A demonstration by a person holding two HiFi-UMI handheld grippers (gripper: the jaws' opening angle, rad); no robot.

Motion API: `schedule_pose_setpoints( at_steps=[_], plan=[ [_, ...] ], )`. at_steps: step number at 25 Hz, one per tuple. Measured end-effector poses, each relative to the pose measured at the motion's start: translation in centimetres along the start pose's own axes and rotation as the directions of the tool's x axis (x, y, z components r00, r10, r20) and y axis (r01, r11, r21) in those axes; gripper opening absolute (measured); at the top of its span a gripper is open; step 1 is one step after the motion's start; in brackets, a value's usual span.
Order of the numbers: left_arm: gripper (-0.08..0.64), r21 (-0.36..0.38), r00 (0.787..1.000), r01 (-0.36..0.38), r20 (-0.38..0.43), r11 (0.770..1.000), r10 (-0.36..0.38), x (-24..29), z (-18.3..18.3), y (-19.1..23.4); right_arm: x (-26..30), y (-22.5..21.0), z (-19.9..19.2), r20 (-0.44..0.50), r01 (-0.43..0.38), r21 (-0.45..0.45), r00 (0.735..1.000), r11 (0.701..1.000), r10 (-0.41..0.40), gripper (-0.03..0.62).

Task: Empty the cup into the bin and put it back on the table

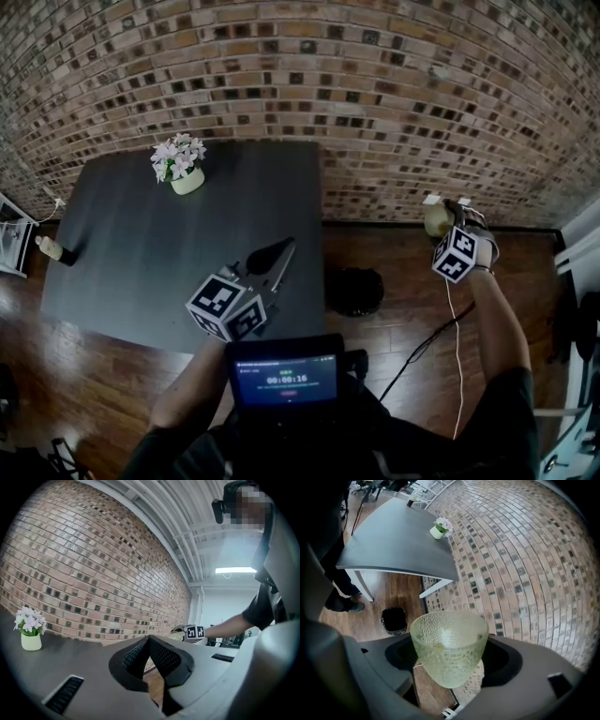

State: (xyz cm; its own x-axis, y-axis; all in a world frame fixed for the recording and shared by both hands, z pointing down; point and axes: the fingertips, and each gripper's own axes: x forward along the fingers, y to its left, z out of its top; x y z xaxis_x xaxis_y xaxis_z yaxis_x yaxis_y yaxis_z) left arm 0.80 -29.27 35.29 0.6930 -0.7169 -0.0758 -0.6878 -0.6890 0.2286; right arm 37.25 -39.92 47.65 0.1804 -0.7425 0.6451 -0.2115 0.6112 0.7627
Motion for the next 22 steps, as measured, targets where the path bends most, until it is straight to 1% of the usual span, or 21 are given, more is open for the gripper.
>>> schedule_pose_setpoints(
  at_steps=[3, 7, 10, 15, 22],
  plan=[
    [0.003, 0.001, 1.0, -0.003, 0.002, 1.0, 0.003, -0.1, 0.1, -0.1, -1.4, -0.6, 1.4, 0.017, 0.027, -0.037, 1.0, 0.999, -0.026, 0.39],
    [0.003, -0.002, 1.0, -0.009, 0.008, 1.0, 0.009, -0.3, 0.2, -0.1, -1.8, -0.9, 1.5, 0.009, 0.032, -0.073, 0.999, 0.997, -0.032, 0.39],
    [0.003, -0.003, 1.0, -0.009, 0.008, 1.0, 0.009, -0.5, 0.1, -0.3, -1.8, -1.1, 1.0, -0.011, 0.032, -0.086, 0.999, 0.996, -0.033, 0.39],
    [0.003, -0.008, 1.0, -0.011, 0.008, 1.0, 0.012, -0.8, 0.0, -0.3, -1.9, -1.0, 0.8, -0.038, 0.025, -0.154, 0.999, 0.988, -0.031, 0.39],
    [0.003, -0.005, 1.0, -0.02, -0.005, 1.0, 0.02, -1.2, -0.2, -0.3, -1.6, -0.7, 0.8, -0.054, 0.007, -0.189, 0.998, 0.982, -0.018, 0.39]
  ],
)
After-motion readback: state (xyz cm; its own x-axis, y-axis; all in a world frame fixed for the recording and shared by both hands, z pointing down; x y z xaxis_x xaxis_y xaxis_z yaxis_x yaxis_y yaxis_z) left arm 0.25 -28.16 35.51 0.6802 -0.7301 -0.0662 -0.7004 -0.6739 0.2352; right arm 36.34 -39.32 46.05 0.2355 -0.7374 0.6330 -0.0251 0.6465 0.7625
